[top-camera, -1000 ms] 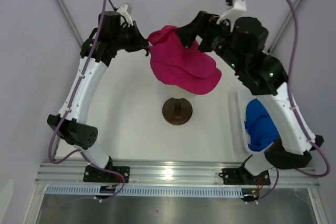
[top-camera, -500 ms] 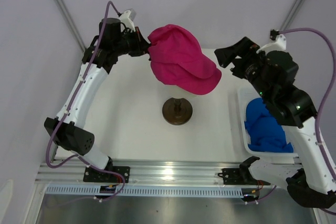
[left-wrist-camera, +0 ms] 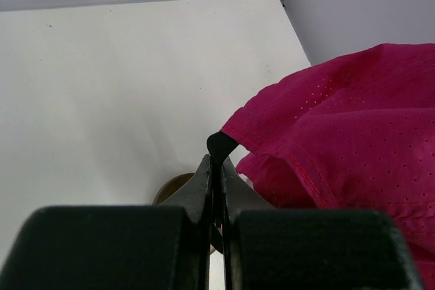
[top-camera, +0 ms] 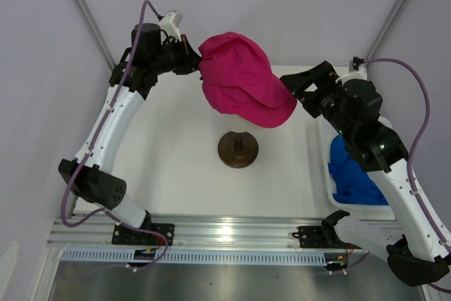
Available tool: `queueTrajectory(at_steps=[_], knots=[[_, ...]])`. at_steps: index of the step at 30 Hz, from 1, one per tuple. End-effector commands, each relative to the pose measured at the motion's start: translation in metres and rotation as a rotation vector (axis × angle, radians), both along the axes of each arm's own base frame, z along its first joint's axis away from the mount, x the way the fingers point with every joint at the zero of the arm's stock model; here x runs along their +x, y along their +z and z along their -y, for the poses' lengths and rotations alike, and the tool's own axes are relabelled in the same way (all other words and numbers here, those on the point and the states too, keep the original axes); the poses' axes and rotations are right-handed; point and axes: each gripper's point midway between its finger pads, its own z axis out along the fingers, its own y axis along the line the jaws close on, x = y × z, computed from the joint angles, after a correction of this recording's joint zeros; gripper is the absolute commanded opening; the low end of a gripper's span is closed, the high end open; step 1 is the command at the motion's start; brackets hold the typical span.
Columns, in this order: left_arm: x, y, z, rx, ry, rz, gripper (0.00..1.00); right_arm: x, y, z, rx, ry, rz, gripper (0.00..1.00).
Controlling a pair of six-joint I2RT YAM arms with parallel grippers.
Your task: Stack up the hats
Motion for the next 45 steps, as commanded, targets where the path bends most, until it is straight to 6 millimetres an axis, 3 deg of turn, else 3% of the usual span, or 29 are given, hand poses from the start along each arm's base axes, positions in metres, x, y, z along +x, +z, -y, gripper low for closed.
queueTrajectory(at_steps=[1, 4, 7, 13, 14, 21, 25, 35, 41, 44, 45], knots=[[-0.008, 0.024, -0.004, -0.014, -0.019, 0.082, 0.01, -0.005, 0.03, 0.007, 0.067, -0.022, 0.079, 0.84], [-0.009, 0.021, -0.005, -0.009, -0.013, 0.079, 0.01, -0.007, 0.042, 0.016, 0.078, -0.052, 0.108, 0.83], [-0.01, 0.021, -0.005, -0.011, -0.013, 0.08, 0.01, -0.009, 0.042, 0.013, 0.105, -0.032, 0.099, 0.83], [-0.015, 0.007, -0.003, -0.017, -0.033, 0.055, 0.01, -0.007, 0.018, 0.001, 0.121, 0.007, 0.033, 0.84], [-0.017, -0.002, -0.003, -0.011, -0.043, 0.047, 0.01, -0.008, 0.017, 0.001, 0.126, 0.01, 0.031, 0.84], [-0.036, -0.012, -0.008, 0.027, -0.084, 0.11, 0.01, -0.007, 0.008, -0.004, 0.124, 0.027, 0.004, 0.84], [-0.044, -0.008, -0.012, 0.022, -0.078, 0.166, 0.01, -0.007, 0.001, -0.008, 0.136, 0.041, -0.014, 0.84], [-0.039, -0.016, -0.005, -0.002, -0.1, 0.142, 0.01, -0.002, -0.01, -0.016, 0.203, 0.056, -0.031, 0.74], [-0.035, -0.027, -0.001, -0.005, -0.109, 0.115, 0.01, 0.0, -0.004, -0.012, 0.252, 0.026, 0.01, 0.58], [-0.032, -0.031, -0.003, 0.004, -0.1, 0.106, 0.01, 0.0, 0.004, -0.009, 0.253, 0.015, 0.046, 0.38], [-0.031, -0.032, -0.003, 0.009, -0.094, 0.107, 0.01, 0.0, 0.006, -0.008, 0.249, 0.015, 0.056, 0.25]])
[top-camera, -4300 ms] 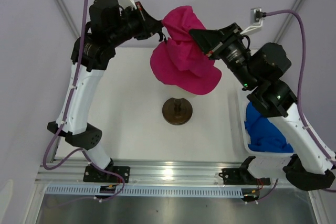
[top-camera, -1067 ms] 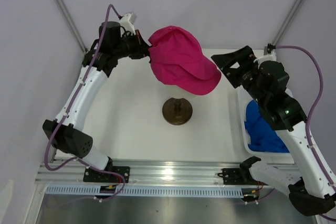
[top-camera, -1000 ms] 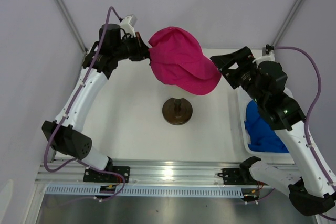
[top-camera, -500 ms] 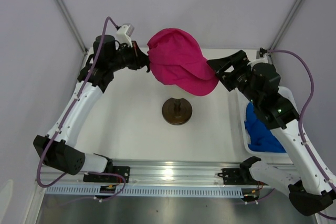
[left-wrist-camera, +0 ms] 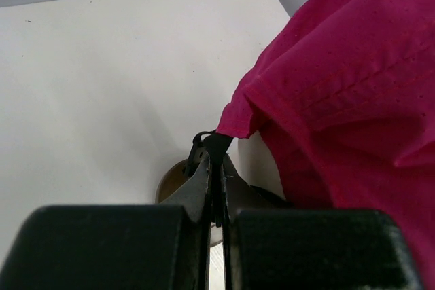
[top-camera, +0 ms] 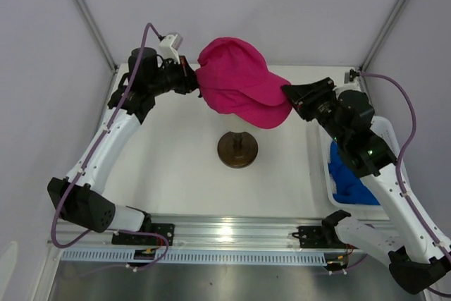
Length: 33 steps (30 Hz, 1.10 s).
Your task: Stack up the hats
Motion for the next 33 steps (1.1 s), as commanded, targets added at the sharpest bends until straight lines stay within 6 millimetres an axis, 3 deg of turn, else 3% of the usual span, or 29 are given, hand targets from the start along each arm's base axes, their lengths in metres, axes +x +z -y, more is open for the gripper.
queueTrajectory(at_steps=[1, 3, 6, 14, 24, 29, 31, 33], knots=[[0.007, 0.001, -0.002, 0.003, 0.003, 0.024, 0.01, -0.001, 0.029, 0.005, 0.037, -0.018, 0.098, 0.17], [0.008, 0.001, -0.003, 0.005, 0.01, 0.025, 0.01, -0.001, 0.037, 0.003, 0.004, -0.008, 0.123, 0.0], [0.01, 0.005, -0.005, 0.008, 0.021, 0.033, 0.01, -0.004, 0.053, 0.001, -0.05, 0.014, 0.174, 0.0], [0.015, 0.022, -0.015, 0.031, 0.056, 0.068, 0.01, -0.02, 0.063, -0.001, -0.076, 0.03, 0.199, 0.0], [0.038, 0.001, -0.012, 0.031, 0.045, -0.052, 0.01, -0.055, 0.075, -0.003, -0.037, 0.032, 0.245, 0.0], [0.056, -0.01, -0.007, 0.041, 0.043, -0.089, 0.01, -0.058, 0.057, -0.011, -0.052, 0.037, 0.212, 0.0], [0.06, -0.005, -0.005, 0.035, 0.035, -0.085, 0.01, -0.06, 0.045, -0.016, -0.049, 0.056, 0.196, 0.0], [0.066, -0.015, -0.003, 0.042, 0.03, -0.112, 0.01, -0.06, 0.029, -0.02, -0.057, 0.064, 0.165, 0.0]])
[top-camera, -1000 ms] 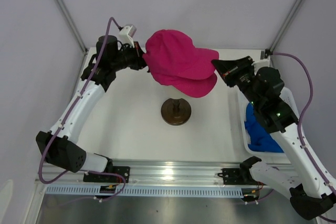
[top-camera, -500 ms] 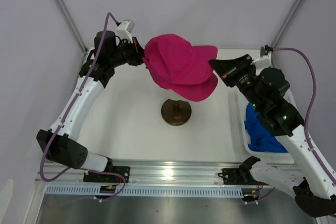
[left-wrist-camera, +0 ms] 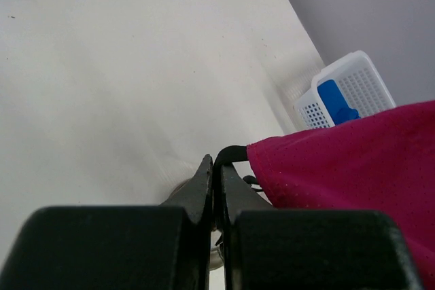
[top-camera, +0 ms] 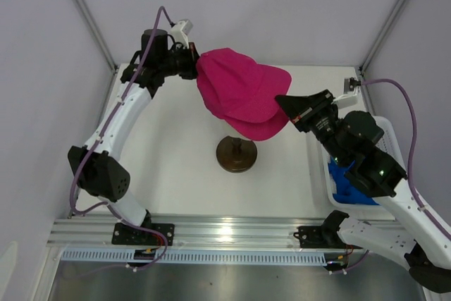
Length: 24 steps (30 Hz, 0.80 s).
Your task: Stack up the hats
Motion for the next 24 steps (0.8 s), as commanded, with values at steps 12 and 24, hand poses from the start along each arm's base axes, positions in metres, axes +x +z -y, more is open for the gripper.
queueTrajectory(at_steps=[12, 24], knots=[[0.019, -0.013, -0.002, 0.003, -0.021, -0.023, 0.01, -0.013, -0.035, 0.024, -0.06, -0.06, -0.022, 0.57], [0.012, -0.009, -0.007, 0.058, -0.032, 0.053, 0.01, 0.012, -0.006, 0.019, -0.073, -0.037, 0.023, 0.6]])
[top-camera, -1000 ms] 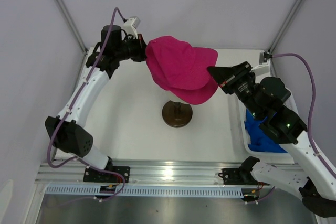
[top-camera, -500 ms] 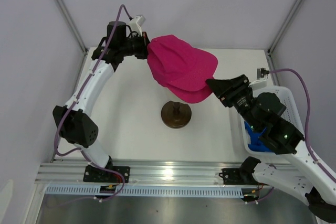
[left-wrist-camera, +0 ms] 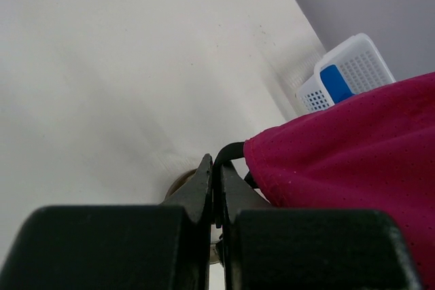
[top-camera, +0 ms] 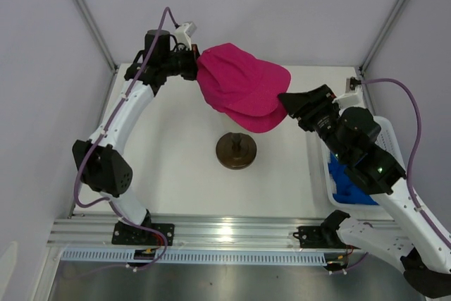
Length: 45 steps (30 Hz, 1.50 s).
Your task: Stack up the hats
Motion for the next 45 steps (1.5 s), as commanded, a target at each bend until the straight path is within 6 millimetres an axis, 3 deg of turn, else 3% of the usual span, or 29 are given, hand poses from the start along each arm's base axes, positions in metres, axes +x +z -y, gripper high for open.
queueTrajectory(at_steps=[1, 6, 7, 8, 12, 16, 21, 23, 28, 32, 38, 39, 40, 43, 45], knots=[[0.001, 0.005, -0.015, 0.051, 0.033, 0.075, 0.01, -0.001, 0.026, -0.002, 0.025, 0.033, 0.061, 0.6], [-0.01, 0.011, -0.019, 0.049, 0.038, 0.125, 0.01, 0.009, 0.032, 0.001, 0.028, 0.022, 0.068, 0.61], [-0.009, 0.014, -0.02, 0.047, 0.049, 0.145, 0.01, 0.013, 0.032, -0.003, 0.039, 0.033, 0.062, 0.61], [-0.012, 0.005, -0.022, 0.052, 0.055, 0.129, 0.01, 0.015, 0.031, -0.005, 0.045, 0.044, 0.057, 0.61], [-0.023, 0.02, -0.03, 0.047, 0.09, 0.195, 0.01, 0.021, 0.035, -0.021, 0.068, 0.106, 0.05, 0.54], [-0.032, 0.025, -0.039, 0.047, 0.131, 0.234, 0.01, 0.023, 0.038, -0.022, 0.071, 0.103, 0.051, 0.29], [-0.041, 0.033, -0.048, 0.038, 0.18, 0.278, 0.01, 0.028, 0.025, -0.001, 0.012, -0.005, 0.007, 0.03], [-0.046, 0.037, -0.051, 0.034, 0.195, 0.292, 0.02, 0.03, 0.019, 0.008, -0.004, -0.051, -0.009, 0.0], [-0.044, 0.045, -0.062, 0.055, 0.255, 0.296, 0.04, 0.028, 0.002, 0.018, -0.003, -0.091, -0.083, 0.0], [-0.034, 0.042, -0.064, 0.071, 0.287, 0.254, 0.04, 0.025, -0.019, 0.013, 0.035, -0.07, -0.145, 0.0], [-0.027, 0.024, -0.056, 0.075, 0.259, 0.168, 0.05, 0.015, -0.054, 0.007, 0.023, -0.028, -0.227, 0.01], [-0.027, 0.02, -0.053, 0.077, 0.25, 0.158, 0.05, 0.014, -0.054, 0.008, 0.017, -0.026, -0.224, 0.07], [-0.027, 0.018, -0.053, 0.083, 0.246, 0.16, 0.05, 0.014, -0.053, 0.009, 0.008, -0.026, -0.217, 0.23], [-0.028, 0.019, -0.05, 0.092, 0.224, 0.177, 0.05, 0.014, -0.032, 0.013, -0.018, -0.026, -0.134, 0.54], [-0.03, 0.024, -0.047, 0.091, 0.206, 0.197, 0.06, 0.016, -0.012, 0.018, -0.036, -0.035, -0.078, 0.6]])
